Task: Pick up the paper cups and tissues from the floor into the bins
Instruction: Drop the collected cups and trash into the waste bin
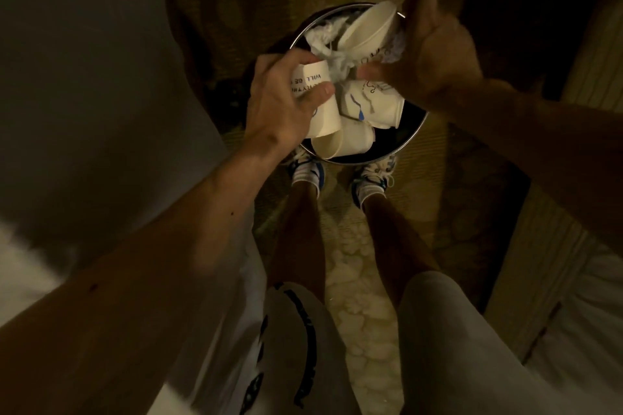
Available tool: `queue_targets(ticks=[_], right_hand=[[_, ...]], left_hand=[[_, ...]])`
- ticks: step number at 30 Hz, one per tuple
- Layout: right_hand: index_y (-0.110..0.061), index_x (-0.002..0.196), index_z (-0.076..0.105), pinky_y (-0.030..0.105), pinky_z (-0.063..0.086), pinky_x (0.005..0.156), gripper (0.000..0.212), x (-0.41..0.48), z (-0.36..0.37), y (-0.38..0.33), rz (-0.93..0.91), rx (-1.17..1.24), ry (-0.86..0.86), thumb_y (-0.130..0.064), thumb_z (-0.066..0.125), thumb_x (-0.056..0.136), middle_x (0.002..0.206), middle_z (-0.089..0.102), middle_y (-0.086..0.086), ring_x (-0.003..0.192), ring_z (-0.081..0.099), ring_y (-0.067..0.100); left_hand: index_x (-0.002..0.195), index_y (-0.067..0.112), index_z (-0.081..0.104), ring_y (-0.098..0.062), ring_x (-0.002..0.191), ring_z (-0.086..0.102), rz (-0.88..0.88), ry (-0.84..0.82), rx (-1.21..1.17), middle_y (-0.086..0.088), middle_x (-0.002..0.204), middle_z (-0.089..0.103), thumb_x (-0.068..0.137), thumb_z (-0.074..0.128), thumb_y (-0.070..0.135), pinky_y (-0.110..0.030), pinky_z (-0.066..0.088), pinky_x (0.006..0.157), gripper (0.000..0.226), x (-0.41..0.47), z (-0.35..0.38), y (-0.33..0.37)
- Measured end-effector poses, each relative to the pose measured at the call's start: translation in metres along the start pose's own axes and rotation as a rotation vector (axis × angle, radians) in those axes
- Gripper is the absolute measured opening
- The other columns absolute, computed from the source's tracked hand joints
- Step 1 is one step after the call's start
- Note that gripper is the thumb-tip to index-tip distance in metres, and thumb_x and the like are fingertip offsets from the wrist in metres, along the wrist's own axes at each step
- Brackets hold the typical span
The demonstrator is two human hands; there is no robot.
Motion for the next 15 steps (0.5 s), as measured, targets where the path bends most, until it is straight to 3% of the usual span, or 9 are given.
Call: queue_targets(ticks=[4,9,12,15], right_hand=[[-0.008,0.147,0.023,0.044,0.041,0.100,0.096,0.008,0.013,0.002,-0.051,-0.060,0.024,-0.036,0.081,0.076,0.141,0.046,0.017,0.127,0.046,0.037],[-0.010,0.135,0.045,0.041,0.037,0.104,0.056,0.007,0.025,0.012,-0.147,-0.178,0.026,-0.034,0.068,0.089,0.144,0.040,0.018,0.130,0.040,0.037],[-0.010,0.136,0.047,0.038,0.033,0.106,0.048,0.006,0.032,0.018,-0.195,-0.218,-0.002,-0.035,0.058,0.096,0.142,0.045,0.018,0.132,0.039,0.033],[-0.011,0.134,0.051,0.037,0.037,0.101,0.043,-0.004,0.019,0.019,-0.194,-0.139,0.030,-0.030,0.056,0.096,0.137,0.049,0.018,0.125,0.046,0.034]], left_hand=[[0.125,0.022,0.060,-0.014,0.111,0.048,-0.002,0.044,0.048,-0.001,0.129,0.037,0.085,0.075,0.028,-0.024,0.048,0.093,0.043,0.009,0.003,-0.004],[0.120,0.014,0.055,-0.017,0.104,0.055,0.018,0.162,0.093,0.003,0.115,0.042,0.082,0.078,0.027,-0.030,0.052,0.087,0.046,0.010,0.004,-0.007],[0.110,0.011,0.059,-0.017,0.099,0.058,0.052,0.173,0.231,-0.003,0.110,0.058,0.084,0.075,0.032,-0.036,0.053,0.085,0.037,0.013,0.007,-0.006],[0.106,0.012,0.063,-0.016,0.100,0.061,0.002,0.111,0.254,-0.004,0.109,0.065,0.087,0.072,0.036,-0.031,0.053,0.085,0.032,0.018,0.006,-0.009]])
Point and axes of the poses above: each hand's wrist, its own x-axis towards the middle knuckle, its own z-axis out of the palm, y = z × x, the point moved 10 cm from there along x, towards the middle knuckle
